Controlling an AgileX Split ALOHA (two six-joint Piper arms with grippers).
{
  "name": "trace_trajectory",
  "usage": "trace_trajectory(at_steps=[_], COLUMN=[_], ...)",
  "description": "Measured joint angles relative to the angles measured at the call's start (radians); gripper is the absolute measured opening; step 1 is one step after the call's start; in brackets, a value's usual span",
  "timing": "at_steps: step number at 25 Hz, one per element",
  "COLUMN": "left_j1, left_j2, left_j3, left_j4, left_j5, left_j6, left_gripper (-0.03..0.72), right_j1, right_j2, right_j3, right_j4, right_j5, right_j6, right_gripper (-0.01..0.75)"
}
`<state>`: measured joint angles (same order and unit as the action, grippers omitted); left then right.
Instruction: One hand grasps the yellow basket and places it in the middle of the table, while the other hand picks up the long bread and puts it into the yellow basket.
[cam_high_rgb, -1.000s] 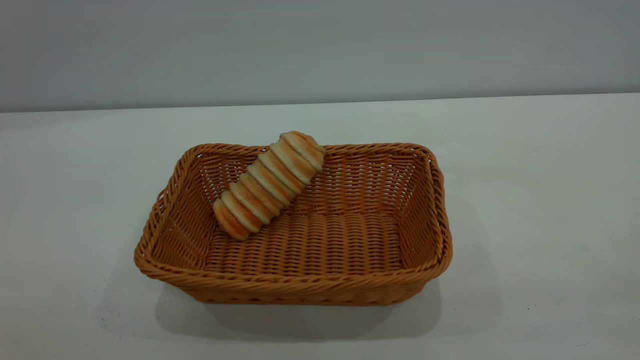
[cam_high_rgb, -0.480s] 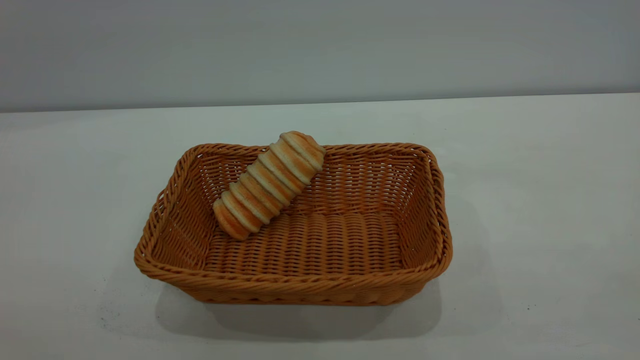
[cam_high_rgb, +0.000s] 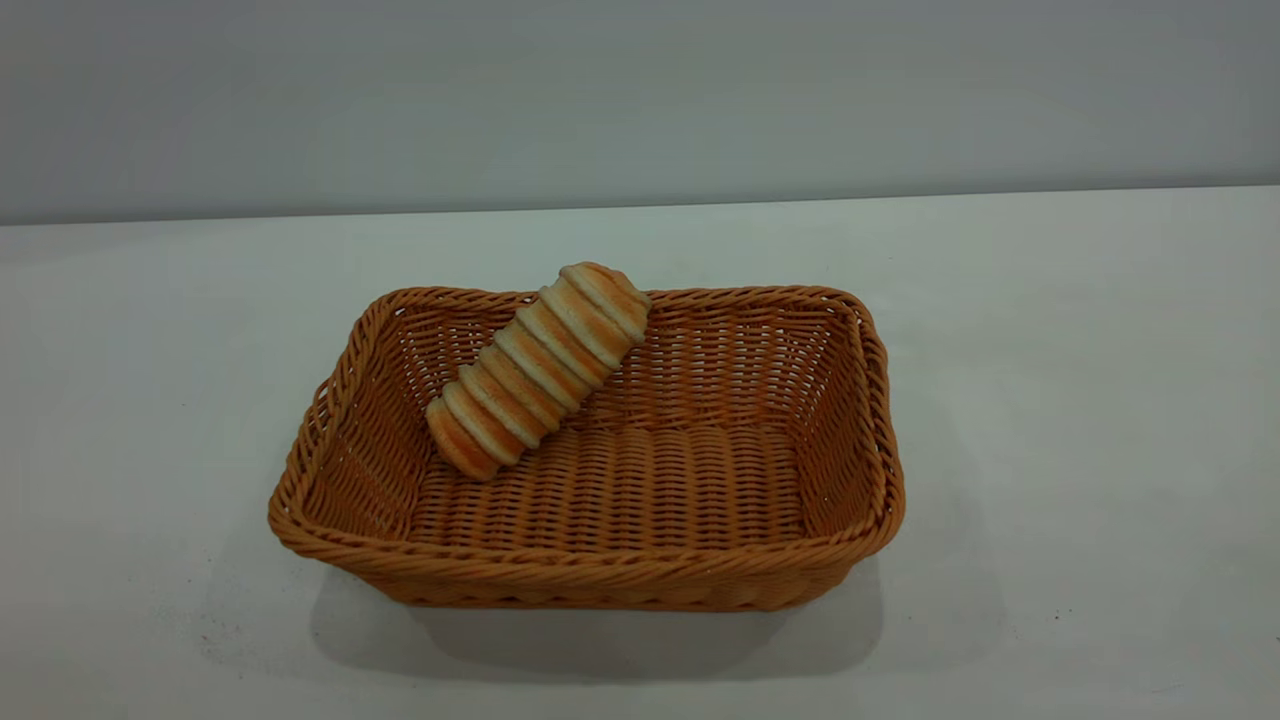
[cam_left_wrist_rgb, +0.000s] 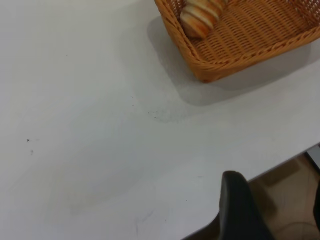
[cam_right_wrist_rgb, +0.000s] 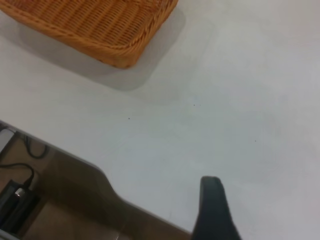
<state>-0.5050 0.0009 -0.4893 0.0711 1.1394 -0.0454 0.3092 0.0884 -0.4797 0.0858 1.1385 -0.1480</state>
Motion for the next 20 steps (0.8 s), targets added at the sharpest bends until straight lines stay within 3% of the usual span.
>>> trace_trajectory(at_steps=[4, 10, 12, 14, 20], left_j1=[0.101, 0.409, 0.475, 0.509, 0.521], left_j2=[0.000, -0.001, -0.001, -0.003, -0.023], left_j3=[0.000, 0.000, 0.000, 0.000, 0.000], left_j4=[0.000, 0.000, 0.000, 0.000, 0.000], left_j5=[0.000, 0.000, 0.000, 0.000, 0.000], left_j6=[0.000, 0.000, 0.000, 0.000, 0.003], left_gripper=[0.420, 0.420, 0.420, 0.420, 0.420], right_j1=[-0.038, -0.179, -0.222, -0.249, -0.311], right_j2=[-0.015, -0.105, -0.105, -0.105, -0.105], right_j3=[0.001, 0.001, 0.001, 0.001, 0.001], right_j4=[0.000, -0.001, -0.001, -0.001, -0.001], right_j5=[-0.001, -0.001, -0.001, -0.001, -0.001], right_j6=[0.000, 0.000, 0.000, 0.000, 0.000], right_gripper=[0.571, 0.571, 0.571, 0.571, 0.571])
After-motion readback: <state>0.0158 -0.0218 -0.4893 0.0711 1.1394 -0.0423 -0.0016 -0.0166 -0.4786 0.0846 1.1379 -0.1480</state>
